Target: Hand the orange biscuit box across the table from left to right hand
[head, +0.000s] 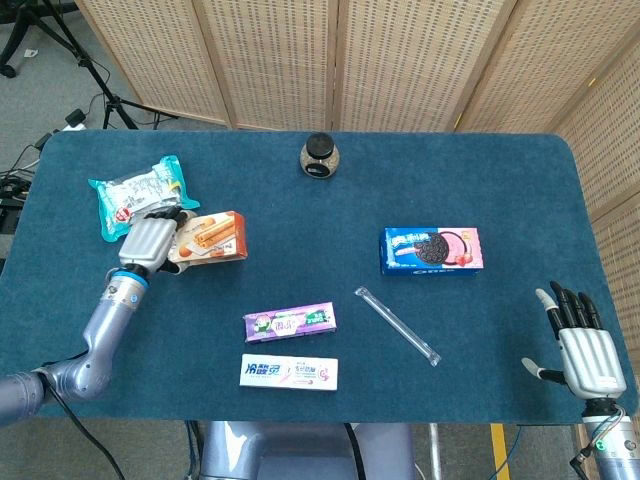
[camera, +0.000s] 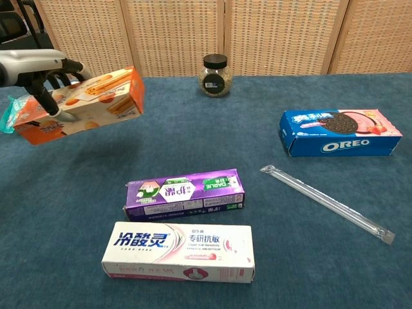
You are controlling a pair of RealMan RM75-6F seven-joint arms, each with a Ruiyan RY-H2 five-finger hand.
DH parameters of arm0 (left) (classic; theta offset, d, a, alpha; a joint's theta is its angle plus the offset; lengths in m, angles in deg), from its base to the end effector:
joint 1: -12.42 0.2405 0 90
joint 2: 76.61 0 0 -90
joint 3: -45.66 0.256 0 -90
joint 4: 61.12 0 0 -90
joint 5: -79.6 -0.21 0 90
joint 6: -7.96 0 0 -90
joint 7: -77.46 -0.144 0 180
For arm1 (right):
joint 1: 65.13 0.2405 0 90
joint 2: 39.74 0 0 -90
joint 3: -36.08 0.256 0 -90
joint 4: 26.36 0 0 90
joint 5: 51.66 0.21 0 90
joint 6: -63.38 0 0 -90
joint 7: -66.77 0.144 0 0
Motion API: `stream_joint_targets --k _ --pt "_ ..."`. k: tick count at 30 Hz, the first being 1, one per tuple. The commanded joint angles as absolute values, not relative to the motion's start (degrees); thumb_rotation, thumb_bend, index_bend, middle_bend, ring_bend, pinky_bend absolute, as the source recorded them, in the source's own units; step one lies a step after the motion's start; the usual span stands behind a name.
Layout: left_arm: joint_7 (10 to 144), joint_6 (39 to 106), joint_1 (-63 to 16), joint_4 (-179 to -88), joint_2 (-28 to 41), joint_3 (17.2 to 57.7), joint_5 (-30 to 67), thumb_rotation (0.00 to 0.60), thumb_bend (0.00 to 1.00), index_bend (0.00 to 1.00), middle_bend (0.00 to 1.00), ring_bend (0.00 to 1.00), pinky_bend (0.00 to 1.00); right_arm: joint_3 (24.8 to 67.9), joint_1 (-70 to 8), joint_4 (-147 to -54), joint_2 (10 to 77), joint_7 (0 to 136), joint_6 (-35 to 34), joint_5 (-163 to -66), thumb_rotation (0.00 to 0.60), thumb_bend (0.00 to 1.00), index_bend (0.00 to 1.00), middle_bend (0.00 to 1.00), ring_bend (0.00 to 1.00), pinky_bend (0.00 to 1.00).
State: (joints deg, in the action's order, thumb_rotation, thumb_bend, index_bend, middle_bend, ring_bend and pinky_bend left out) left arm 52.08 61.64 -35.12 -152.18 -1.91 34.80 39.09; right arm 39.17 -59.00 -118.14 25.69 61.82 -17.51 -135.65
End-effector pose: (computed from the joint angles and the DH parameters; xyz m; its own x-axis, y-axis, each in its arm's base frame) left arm -0.1741 0.3828 0.0624 0.4443 0.2918 0.8470 0.8957 -0.1272 -0.4260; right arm -0.3151 -0.1885 0.1453 0.4575 -0.0641 0.8869 -0.8888 -0.0014 0.4584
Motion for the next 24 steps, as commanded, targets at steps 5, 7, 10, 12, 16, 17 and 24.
stream_joint_targets --k 5,7,10,12,16,17,24 --pt "41.65 67.53 -42.45 -164.74 -1.87 29.57 54.28 0.6 0.52 0.62 0.28 0.35 0.3 38.84 -58.84 -118.01 25.25 62.85 -16.96 -136.05 0.6 0.09 0.04 0.0 0.0 0.0" --pt "40.03 68.33 -44.35 -165.83 -1.33 28.37 58.06 0.6 0.52 0.62 0.28 0.35 0.3 38.79 -58.77 -118.01 25.13 63.19 -16.64 -135.94 0.6 0.09 0.04 0.0 0.0 0.0" --pt "37.04 70.4 -47.46 -165.98 0.26 27.21 62.13 0.6 0.52 0.62 0.28 0.35 0.3 38.75 -58.63 -117.91 24.99 63.44 -16.24 -135.84 0.6 0.09 0.04 0.0 0.0 0.0" --pt "35.75 71.54 -49.25 -165.75 1.74 26.46 64.62 0.6 0.52 0.62 0.28 0.35 0.3 38.69 -58.54 -117.89 24.9 63.73 -15.95 -135.81 0.6 0.09 0.04 0.0 0.0 0.0" --pt "34.17 72.65 -51.68 -164.21 4.49 25.86 67.68 0.6 0.52 0.62 0.28 0.35 0.3 38.57 -58.41 -117.95 24.68 64.45 -15.39 -135.69 0.6 0.09 0.04 0.0 0.0 0.0" --pt "33.83 72.79 -52.45 -163.23 5.61 25.72 68.48 0.6 0.52 0.62 0.28 0.35 0.3 38.51 -58.35 -118.04 24.56 64.73 -15.18 -135.71 0.6 0.09 0.04 0.0 0.0 0.0" --pt "32.81 72.12 -55.54 -157.1 11.66 25.75 70.72 0.6 0.52 0.62 0.28 0.35 0.3 38.57 -58.04 -117.61 24.01 67.03 -14.24 -135.35 0.6 0.09 0.04 0.0 0.0 0.0"
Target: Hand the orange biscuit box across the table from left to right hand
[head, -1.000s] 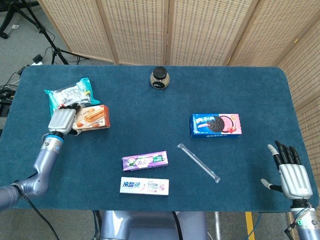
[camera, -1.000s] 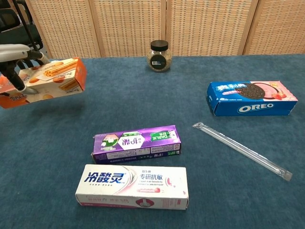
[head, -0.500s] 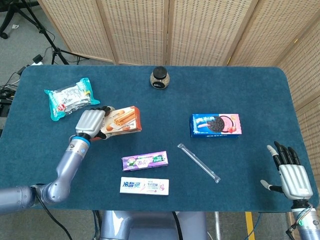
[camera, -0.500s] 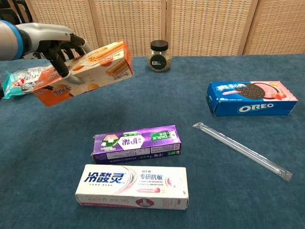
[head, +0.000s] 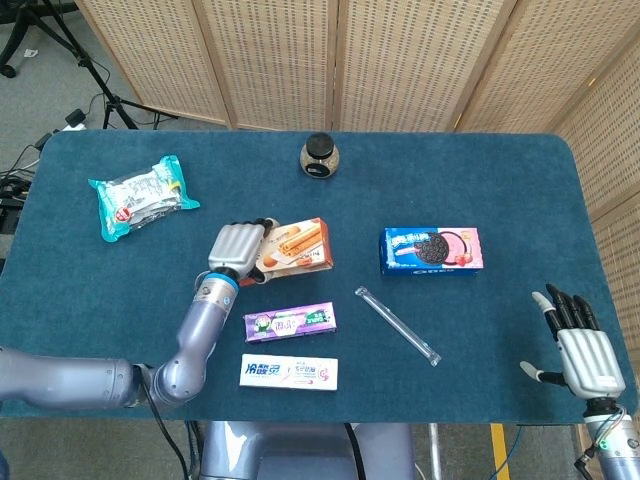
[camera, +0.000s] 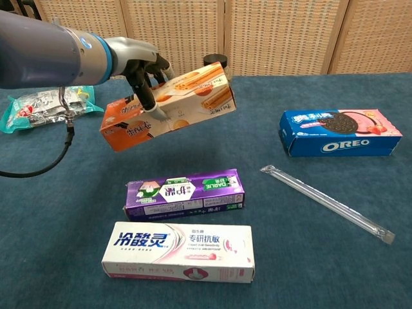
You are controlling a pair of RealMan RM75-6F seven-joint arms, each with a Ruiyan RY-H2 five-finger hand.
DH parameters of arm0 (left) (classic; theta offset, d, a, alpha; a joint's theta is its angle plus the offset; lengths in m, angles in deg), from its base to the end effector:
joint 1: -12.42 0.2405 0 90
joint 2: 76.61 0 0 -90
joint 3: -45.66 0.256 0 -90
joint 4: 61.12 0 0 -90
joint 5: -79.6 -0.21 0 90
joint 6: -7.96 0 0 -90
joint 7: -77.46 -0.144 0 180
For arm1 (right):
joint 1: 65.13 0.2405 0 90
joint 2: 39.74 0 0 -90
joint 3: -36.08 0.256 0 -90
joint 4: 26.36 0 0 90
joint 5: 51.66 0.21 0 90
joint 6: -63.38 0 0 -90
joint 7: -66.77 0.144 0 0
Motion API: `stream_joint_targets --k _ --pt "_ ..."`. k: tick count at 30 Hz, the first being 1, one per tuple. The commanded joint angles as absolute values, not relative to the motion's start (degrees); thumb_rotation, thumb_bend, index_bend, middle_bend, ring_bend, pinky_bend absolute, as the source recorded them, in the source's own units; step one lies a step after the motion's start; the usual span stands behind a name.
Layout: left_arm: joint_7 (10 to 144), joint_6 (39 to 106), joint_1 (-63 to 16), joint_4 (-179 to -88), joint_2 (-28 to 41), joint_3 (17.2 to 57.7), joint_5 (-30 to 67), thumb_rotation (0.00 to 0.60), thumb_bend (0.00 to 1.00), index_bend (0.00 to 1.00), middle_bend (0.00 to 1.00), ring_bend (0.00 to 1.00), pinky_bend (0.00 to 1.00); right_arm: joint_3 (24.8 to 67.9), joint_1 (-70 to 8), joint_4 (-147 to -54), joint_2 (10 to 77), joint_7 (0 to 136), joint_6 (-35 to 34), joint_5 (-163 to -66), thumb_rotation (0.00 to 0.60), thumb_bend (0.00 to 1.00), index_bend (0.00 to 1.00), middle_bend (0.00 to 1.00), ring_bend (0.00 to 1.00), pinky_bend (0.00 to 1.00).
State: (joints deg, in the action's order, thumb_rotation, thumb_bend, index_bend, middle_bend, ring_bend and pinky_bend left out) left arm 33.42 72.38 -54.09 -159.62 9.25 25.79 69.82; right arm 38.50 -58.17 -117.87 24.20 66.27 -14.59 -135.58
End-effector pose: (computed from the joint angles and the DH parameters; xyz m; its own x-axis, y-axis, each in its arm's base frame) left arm -0.0348 0.3779 0.0025 0.3570 0.3962 0.8459 0.9336 -0.1208 -0.3374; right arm -0.3199 -0.1902 0.1464 0.4149 -0.1173 0.9023 -0.9089 -0.0069 0.4170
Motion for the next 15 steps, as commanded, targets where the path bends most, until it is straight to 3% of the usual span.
stream_joint_targets --k 1,15 --pt "32.75 72.0 -55.88 -156.31 12.42 25.75 70.73 0.6 0.52 0.62 0.28 0.35 0.3 38.6 -58.01 -117.49 23.96 67.29 -14.14 -135.29 0.6 0.09 0.05 0.0 0.0 0.0" --pt "33.54 69.77 -59.69 -146.57 22.18 24.78 68.85 0.6 0.5 0.62 0.28 0.35 0.3 38.34 -57.73 -116.76 23.78 69.01 -13.65 -135.79 0.6 0.09 0.04 0.0 0.0 0.0"
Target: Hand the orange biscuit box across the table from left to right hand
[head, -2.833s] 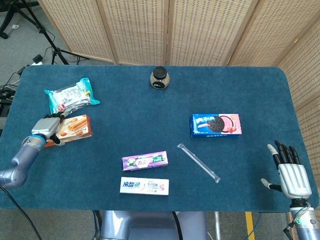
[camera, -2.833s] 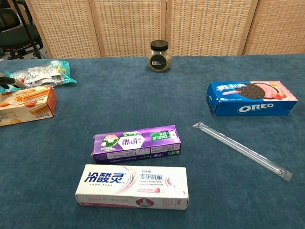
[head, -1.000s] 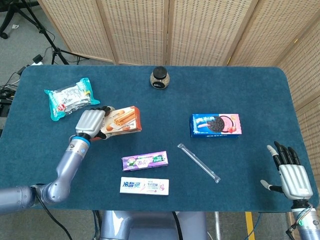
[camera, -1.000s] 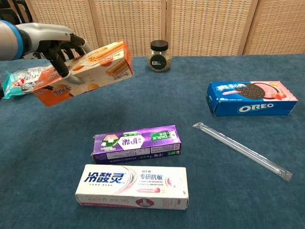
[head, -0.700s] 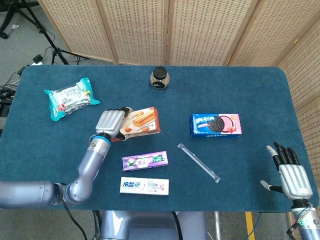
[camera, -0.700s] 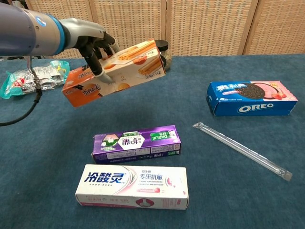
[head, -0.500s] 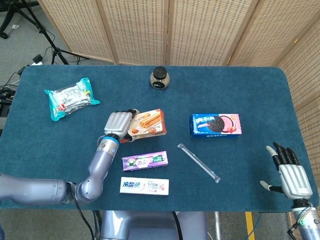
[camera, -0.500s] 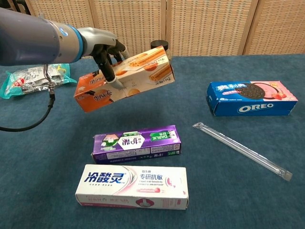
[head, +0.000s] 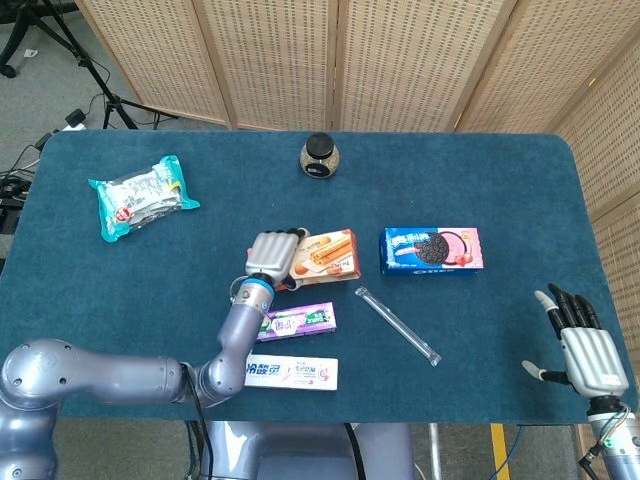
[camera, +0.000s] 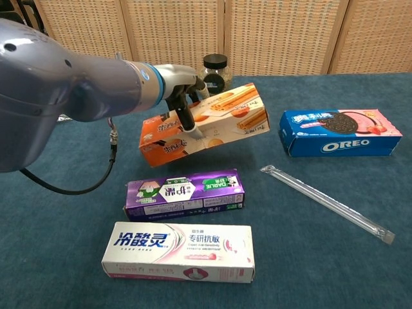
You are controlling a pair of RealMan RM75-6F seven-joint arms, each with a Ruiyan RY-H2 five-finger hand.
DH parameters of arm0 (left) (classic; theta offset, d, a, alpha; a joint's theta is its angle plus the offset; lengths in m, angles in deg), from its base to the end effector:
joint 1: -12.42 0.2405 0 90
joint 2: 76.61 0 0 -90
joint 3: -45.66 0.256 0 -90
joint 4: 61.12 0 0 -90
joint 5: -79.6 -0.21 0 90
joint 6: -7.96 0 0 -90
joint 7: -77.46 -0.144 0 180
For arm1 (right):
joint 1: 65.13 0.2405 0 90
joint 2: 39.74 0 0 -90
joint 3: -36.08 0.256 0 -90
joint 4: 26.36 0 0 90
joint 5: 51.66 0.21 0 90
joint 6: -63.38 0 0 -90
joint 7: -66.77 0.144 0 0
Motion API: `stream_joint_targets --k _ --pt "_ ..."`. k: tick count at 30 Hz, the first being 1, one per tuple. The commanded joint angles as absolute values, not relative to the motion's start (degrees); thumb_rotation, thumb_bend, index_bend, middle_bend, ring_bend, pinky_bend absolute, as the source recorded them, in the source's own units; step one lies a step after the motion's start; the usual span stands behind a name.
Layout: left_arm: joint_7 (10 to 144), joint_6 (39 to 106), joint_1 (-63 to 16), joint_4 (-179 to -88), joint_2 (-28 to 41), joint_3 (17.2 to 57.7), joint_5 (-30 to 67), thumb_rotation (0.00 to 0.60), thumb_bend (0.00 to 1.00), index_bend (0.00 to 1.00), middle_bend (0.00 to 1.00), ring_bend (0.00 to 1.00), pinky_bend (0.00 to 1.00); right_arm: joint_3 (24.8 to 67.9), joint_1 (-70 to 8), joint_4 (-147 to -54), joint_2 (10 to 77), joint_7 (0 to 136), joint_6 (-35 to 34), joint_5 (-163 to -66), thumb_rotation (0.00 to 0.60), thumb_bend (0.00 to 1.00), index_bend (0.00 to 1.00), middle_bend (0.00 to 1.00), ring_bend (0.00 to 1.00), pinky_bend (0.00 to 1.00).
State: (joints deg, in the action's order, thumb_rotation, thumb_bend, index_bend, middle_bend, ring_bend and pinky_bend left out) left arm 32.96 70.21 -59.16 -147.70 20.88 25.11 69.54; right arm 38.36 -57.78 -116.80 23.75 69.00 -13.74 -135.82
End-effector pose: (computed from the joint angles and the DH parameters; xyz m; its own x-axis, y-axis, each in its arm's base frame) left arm -0.0052 0.3804 -0.0534 0.3630 0.4136 0.8350 0.9318 -0.1681 -0.3218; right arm -0.3238 -0.1922 0.1487 0.3962 -0.1291 0.9090 -0.9171 -0.0090 0.3985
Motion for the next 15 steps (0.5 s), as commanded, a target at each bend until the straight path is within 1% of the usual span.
stream_joint_targets --k 1,3,4,6,7,8,10,11,15 --pt "33.69 69.6 -59.89 -146.0 22.92 24.74 68.53 0.6 0.49 0.62 0.28 0.35 0.3 38.34 -57.7 -116.69 23.79 69.0 -13.53 -135.7 0.6 0.09 0.04 0.0 0.0 0.0" --pt "33.88 69.47 -60.02 -145.48 23.58 24.73 68.15 0.6 0.48 0.62 0.27 0.34 0.3 38.37 -57.68 -116.64 23.81 68.98 -13.47 -135.59 0.6 0.09 0.05 0.0 0.0 0.0" --pt "33.98 69.26 -60.08 -145.22 24.03 24.82 67.94 0.6 0.46 0.6 0.23 0.31 0.3 38.37 -57.66 -116.65 23.82 68.99 -13.46 -135.59 0.6 0.09 0.05 0.0 0.0 0.0" --pt "33.97 68.88 -60.1 -144.84 24.66 25.19 67.55 0.6 0.41 0.5 0.12 0.19 0.21 38.4 -57.67 -116.65 23.87 69.05 -13.6 -135.67 0.6 0.09 0.04 0.0 0.0 0.0" --pt "33.85 68.72 -60.1 -144.77 24.85 25.43 67.38 0.6 0.37 0.41 0.05 0.1 0.13 38.42 -57.69 -116.64 23.9 69.09 -13.69 -135.7 0.6 0.09 0.04 0.0 0.0 0.0" --pt "33.69 68.51 -60.09 -144.78 24.96 25.66 67.28 0.6 0.34 0.33 0.01 0.04 0.06 38.45 -57.71 -116.62 23.94 69.14 -13.83 -135.76 0.6 0.09 0.04 0.0 0.0 0.0" --pt "33.54 68.26 -60.03 -144.91 25.04 25.91 67.01 0.6 0.31 0.25 0.0 0.0 0.01 38.48 -57.76 -116.57 24.02 69.21 -14.15 -135.97 0.6 0.09 0.04 0.0 0.0 0.0" --pt "33.55 68.38 -60.01 -144.9 25.08 26.02 66.54 0.6 0.29 0.23 0.0 0.0 0.0 38.45 -57.79 -116.56 24.05 69.23 -14.25 -136.08 0.6 0.09 0.04 0.0 0.0 0.0" --pt "34.07 69.41 -59.59 -144.58 25.36 26.41 64.13 0.6 0.26 0.17 0.0 0.0 0.0 38.39 -57.82 -116.47 24.15 69.09 -14.34 -136.13 0.6 0.1 0.04 0.0 0.0 0.0"
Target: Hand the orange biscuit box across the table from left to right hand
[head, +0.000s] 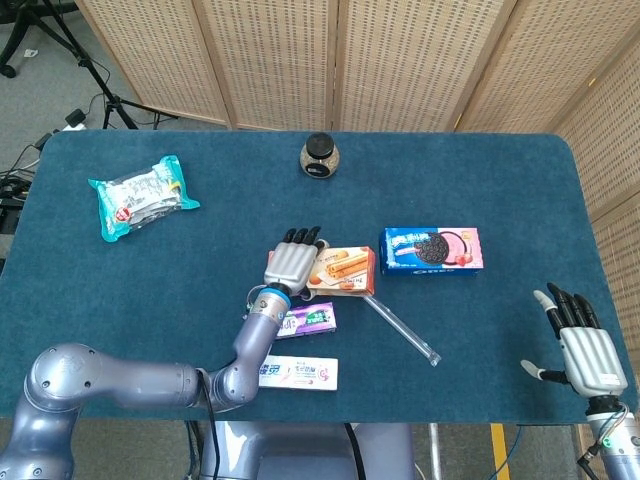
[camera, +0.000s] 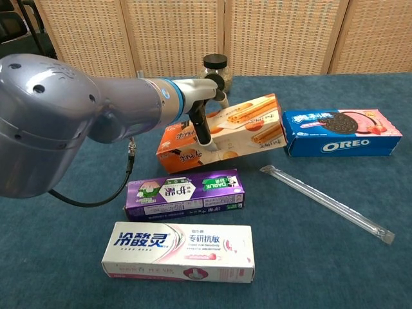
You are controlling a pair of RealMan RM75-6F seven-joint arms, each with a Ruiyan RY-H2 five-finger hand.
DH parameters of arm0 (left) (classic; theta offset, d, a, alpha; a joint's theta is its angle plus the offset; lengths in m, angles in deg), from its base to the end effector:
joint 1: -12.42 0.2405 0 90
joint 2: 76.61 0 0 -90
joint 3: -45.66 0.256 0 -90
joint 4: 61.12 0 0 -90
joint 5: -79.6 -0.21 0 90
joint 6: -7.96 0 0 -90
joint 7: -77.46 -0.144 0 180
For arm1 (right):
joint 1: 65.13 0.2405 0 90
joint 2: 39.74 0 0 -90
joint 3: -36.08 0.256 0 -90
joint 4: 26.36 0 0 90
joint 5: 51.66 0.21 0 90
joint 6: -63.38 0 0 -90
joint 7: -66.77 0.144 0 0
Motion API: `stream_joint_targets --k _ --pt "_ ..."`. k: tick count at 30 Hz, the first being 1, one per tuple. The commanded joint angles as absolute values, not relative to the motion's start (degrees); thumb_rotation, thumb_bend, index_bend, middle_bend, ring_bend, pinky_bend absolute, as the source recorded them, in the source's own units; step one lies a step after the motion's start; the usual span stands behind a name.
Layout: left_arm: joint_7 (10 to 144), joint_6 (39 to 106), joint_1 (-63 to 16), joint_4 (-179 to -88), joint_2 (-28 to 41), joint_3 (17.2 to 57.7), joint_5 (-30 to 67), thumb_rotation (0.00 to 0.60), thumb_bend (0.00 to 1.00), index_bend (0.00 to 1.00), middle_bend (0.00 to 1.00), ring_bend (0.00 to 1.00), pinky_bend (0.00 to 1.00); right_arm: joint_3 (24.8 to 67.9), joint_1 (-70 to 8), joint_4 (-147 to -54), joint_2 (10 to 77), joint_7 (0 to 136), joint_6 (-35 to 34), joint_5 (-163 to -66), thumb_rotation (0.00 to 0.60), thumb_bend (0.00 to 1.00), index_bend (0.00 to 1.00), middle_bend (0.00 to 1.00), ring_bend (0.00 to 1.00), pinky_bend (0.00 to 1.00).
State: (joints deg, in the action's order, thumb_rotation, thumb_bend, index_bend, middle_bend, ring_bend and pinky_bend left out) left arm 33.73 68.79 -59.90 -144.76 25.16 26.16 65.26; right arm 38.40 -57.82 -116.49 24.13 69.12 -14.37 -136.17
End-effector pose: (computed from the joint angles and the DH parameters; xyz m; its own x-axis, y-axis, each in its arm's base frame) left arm 0.0057 0.3699 -0.0771 0.3916 0.4111 0.8232 0.9174 -0.2433 -0.3149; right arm -0.3230 -0.1924 0.1482 0.3947 -0.1182 0.9112 -0.9182 -0.0145 0.3959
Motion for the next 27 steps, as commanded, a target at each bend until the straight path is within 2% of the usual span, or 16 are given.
stream_joint_targets --k 1,9,18,27 --pt "34.18 69.53 -59.48 -144.58 25.37 26.4 63.9 0.6 0.26 0.16 0.0 0.0 0.0 38.39 -57.81 -116.47 24.15 69.05 -14.31 -136.11 0.6 0.1 0.04 0.0 0.0 0.0" --pt "33.89 69.95 -58.7 -144.83 24.75 26.31 63.32 0.6 0.18 0.07 0.0 0.0 0.0 38.27 -57.75 -116.66 24.17 68.54 -14.22 -136.18 0.6 0.1 0.04 0.0 0.0 0.0" --pt "35.76 70.26 -56.94 -146.63 23.02 25.96 60.66 0.6 0.18 0.07 0.0 0.0 0.0 38.31 -57.84 -116.75 24.1 68.57 -14.48 -136.12 0.6 0.1 0.04 0.0 0.0 0.0" --pt "39.99 76.15 -48.62 -157.27 9.64 30.45 46.51 0.6 0.2 0.07 0.0 0.0 0.0 38.34 -57.87 -116.73 24.29 67.72 -14.66 -136.05 0.6 0.1 0.04 0.0 0.0 0.0"
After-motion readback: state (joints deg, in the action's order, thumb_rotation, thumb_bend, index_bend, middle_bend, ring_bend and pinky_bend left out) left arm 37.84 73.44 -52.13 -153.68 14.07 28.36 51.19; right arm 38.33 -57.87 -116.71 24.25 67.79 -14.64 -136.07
